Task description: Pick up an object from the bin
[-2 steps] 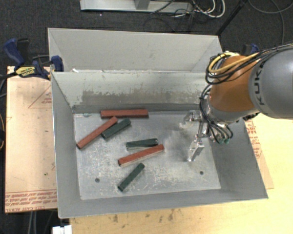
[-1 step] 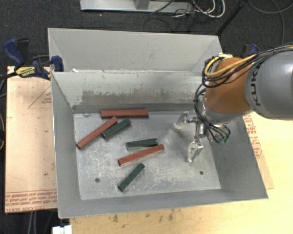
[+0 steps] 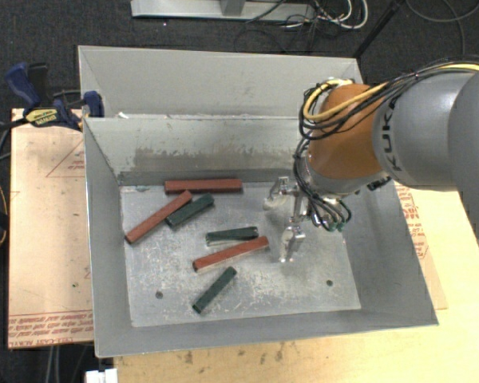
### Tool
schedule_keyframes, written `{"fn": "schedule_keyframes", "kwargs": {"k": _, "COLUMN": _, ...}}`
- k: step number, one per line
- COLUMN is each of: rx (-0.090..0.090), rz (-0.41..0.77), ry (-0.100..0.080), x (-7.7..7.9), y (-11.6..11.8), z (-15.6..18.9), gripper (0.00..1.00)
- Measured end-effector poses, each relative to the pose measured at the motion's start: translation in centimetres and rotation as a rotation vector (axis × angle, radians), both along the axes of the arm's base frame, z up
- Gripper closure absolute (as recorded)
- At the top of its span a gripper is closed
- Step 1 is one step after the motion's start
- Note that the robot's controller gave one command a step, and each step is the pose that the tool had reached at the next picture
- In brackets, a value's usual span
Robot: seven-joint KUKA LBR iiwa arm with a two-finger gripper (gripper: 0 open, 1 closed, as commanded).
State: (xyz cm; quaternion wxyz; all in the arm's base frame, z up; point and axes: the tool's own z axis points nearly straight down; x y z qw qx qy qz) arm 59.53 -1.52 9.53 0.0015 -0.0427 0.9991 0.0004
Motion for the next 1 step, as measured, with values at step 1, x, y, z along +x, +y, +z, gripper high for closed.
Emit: {"fn": "schedule_keyframes", "kwargs": {"k": 1, "rx": -0.002, "rz": 0.191, "ry": -0.002, "x": 0.61, "y": 2.12, "z": -1.69, "gripper": 1.00}}
